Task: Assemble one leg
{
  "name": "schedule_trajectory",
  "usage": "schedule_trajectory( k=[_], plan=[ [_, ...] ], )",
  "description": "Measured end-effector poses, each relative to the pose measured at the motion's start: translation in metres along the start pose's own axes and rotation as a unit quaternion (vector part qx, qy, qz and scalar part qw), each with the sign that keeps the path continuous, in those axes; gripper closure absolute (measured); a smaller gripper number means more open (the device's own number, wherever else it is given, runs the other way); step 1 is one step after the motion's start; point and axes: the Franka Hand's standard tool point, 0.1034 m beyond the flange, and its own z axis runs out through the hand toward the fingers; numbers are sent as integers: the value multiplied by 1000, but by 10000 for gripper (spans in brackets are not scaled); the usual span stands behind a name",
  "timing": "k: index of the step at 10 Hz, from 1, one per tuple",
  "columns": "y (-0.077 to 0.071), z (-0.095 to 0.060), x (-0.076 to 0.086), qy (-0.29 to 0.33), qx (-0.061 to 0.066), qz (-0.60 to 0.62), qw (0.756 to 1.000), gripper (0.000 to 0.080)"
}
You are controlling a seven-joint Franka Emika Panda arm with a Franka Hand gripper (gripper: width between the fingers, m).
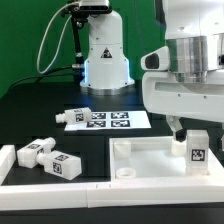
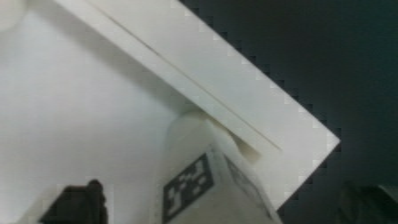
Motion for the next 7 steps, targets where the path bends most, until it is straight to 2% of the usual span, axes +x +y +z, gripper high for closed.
schedule_trajectory(
  k=[1,4,6,7],
  plan=[
    [-1,-1,4,1,6,-56,998,150],
    [-2,-1,5,7,6,-40,999,162],
    [-1,0,4,6,6,12,1000,510],
    [2,0,5,5,4,54,999,510]
  ],
)
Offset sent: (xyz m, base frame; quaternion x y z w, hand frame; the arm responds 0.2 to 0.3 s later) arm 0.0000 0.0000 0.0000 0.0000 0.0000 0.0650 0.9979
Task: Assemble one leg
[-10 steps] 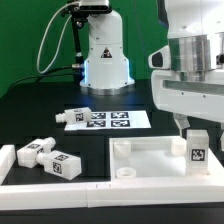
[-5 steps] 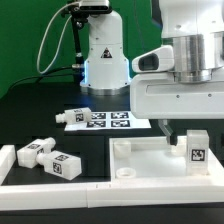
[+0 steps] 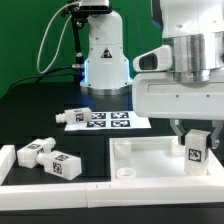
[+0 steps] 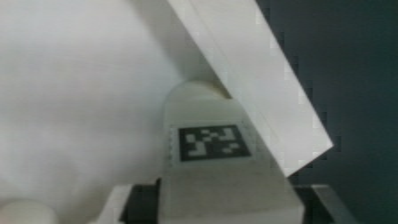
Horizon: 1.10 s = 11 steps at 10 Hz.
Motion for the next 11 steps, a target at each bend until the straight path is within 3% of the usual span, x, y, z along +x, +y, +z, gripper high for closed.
schedule_trajectory(
  k=[2,4,6,7,8,9,11],
  plan=[
    [0,0,-1,1,-3,121,993,511],
    [1,0,-1,7,-15,267,963,511],
    [2,1,-1,-15,-5,423,906,511],
    [-1,1,-4,-20,-3,528,849,511],
    [-2,1,-2,-22,6,586,810,511],
    [-1,1,-1,-22,7,620,785,511],
    [2,1,1,-19,5,640,768,511]
  ],
)
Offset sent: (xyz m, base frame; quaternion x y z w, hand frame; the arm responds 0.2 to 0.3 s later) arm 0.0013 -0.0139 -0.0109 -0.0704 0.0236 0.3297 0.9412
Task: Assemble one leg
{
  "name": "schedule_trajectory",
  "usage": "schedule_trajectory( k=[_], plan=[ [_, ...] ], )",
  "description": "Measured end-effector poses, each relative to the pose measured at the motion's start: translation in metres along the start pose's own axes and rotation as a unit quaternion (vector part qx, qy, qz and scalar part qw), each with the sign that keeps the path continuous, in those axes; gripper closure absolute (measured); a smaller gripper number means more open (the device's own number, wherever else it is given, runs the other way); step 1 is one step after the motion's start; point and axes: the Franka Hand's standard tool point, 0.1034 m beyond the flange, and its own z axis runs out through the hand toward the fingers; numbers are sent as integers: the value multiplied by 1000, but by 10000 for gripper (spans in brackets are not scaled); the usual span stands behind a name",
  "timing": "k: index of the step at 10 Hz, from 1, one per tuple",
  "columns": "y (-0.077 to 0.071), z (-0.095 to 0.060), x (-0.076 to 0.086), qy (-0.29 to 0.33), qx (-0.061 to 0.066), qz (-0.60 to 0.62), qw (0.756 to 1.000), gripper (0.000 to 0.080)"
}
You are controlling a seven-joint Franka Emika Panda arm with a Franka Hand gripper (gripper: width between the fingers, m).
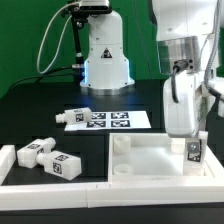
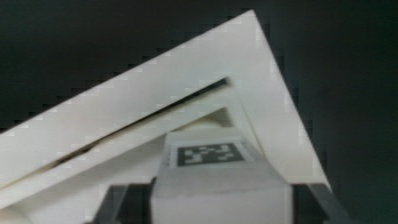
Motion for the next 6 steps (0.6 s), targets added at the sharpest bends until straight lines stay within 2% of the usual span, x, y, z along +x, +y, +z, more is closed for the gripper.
schedule_trajectory(
  k=[1,2,3,4,5,6],
  plan=[
    [0,0,0,0,0,-2,1000,511],
    [0,0,0,0,0,-2,1000,424],
    [0,-1,-1,-1,1,-3,1000,231],
    [-1,-15,-8,-11,7,-18,1000,173],
    [-1,-38,-13,-26,13,-27,999,173],
    [-2,-52,-12,-33,8,-26,999,154]
  ],
)
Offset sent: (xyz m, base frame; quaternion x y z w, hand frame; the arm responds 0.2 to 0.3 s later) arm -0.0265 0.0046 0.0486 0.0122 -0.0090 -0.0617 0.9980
